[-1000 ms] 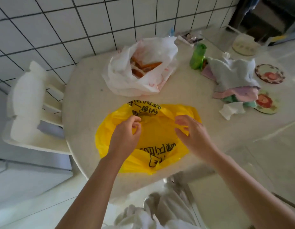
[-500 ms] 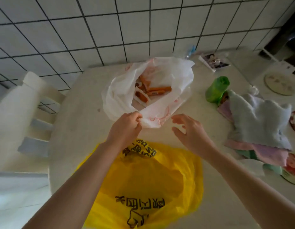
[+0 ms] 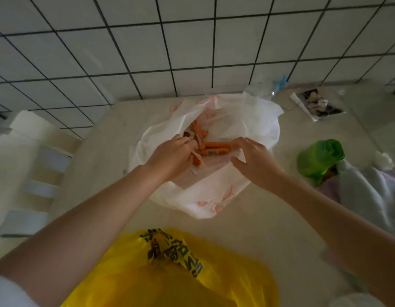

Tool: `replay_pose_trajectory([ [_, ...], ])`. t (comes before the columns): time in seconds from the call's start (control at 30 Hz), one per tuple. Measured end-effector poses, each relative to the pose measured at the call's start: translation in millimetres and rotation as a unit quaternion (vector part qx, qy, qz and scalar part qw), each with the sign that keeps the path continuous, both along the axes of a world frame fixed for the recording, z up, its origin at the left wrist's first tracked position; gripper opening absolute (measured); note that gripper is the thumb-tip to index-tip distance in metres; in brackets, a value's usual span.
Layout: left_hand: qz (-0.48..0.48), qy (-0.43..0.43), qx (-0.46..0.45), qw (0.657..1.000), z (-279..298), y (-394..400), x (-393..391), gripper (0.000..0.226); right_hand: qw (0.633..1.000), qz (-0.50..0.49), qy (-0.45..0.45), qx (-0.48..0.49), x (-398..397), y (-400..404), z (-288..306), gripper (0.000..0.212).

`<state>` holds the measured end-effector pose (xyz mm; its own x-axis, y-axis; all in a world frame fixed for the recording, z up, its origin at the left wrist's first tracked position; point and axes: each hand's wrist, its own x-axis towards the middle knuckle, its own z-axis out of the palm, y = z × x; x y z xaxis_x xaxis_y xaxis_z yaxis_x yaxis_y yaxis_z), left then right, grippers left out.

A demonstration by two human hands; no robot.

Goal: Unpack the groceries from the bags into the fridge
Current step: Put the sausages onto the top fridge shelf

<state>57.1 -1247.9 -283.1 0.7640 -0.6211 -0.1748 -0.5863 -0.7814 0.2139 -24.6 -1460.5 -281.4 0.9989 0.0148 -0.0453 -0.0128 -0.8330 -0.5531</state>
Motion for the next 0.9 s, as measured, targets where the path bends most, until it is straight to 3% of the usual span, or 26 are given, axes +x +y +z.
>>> replay_pose_trajectory([
  [0.13,0.000,0.013,0.029,0.999,-15,-22,33,0.023,0.999,0.017,0.025,-0.017,39,-8,-14,0.034],
  [0.23,0.067,0.021,0.002,0.998,-30,-40,55,0.018,0.998,0.028,0.055,-0.029,61,-13,-25,0.039],
  [0.4,0.146,-0.003,-0.013,0.989,-66,-72,79,0.025,0.993,0.053,0.082,-0.060,87,-19,-51,0.043],
  [0.53,0.183,-0.018,0.050,0.982,-88,-88,87,0.036,0.988,0.070,0.097,-0.098,99,-20,-75,0.044],
  [0.73,0.151,-0.054,0.055,0.986,-110,-81,96,0.051,0.979,0.096,0.089,-0.154,106,-13,-98,0.036],
  [0.83,0.119,-0.009,0.003,0.993,-107,-73,94,0.050,0.976,0.115,0.081,-0.165,108,-11,-102,0.030],
  [0.9,0.103,0.014,0.021,0.994,-99,-68,89,0.043,0.975,0.120,0.069,-0.174,107,-11,-105,0.026],
])
